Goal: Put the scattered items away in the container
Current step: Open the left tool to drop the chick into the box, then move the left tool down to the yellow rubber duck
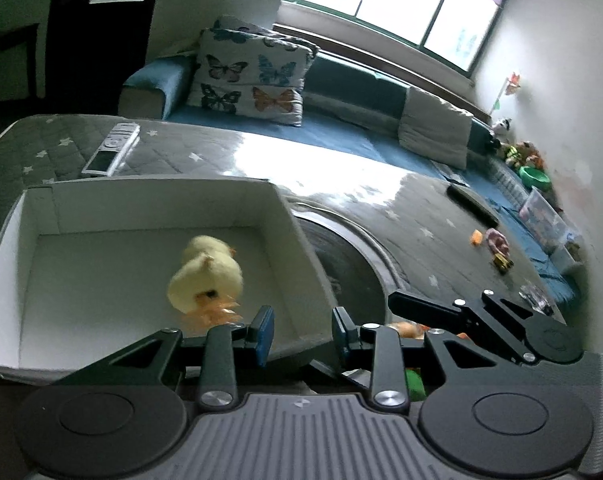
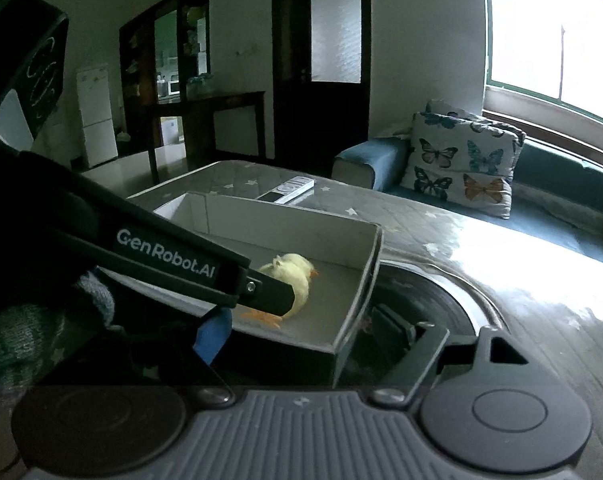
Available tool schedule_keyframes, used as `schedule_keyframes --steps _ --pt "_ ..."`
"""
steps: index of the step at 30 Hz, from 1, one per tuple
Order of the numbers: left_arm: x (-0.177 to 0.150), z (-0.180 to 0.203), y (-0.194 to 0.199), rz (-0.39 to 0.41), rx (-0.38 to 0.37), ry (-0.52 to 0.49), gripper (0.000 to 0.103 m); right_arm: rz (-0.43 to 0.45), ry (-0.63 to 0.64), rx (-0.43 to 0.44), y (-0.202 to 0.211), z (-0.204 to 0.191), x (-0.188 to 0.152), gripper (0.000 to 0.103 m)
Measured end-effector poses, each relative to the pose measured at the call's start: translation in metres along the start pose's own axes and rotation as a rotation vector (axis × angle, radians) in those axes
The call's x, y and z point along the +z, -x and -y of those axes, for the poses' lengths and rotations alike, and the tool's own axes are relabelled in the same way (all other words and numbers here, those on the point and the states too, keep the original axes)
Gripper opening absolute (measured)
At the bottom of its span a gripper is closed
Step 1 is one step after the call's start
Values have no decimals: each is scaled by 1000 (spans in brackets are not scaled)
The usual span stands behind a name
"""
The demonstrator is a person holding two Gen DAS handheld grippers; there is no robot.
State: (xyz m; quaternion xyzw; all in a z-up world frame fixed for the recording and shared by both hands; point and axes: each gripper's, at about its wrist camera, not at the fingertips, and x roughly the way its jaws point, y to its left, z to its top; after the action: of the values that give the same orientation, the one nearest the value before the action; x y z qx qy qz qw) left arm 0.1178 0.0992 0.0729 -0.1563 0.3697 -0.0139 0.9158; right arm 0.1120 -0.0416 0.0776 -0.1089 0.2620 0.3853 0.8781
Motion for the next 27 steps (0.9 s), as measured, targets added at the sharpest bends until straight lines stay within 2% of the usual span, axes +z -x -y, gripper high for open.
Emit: schedule_keyframes --steps 14,27 --pt "-34 26 -1 -55 -48 -25 34 -15 -41 -70 43 7 -41 82" --pt "-60 52 -21 -154 -126 -56 34 -76 -121 -184 70 27 -87 82"
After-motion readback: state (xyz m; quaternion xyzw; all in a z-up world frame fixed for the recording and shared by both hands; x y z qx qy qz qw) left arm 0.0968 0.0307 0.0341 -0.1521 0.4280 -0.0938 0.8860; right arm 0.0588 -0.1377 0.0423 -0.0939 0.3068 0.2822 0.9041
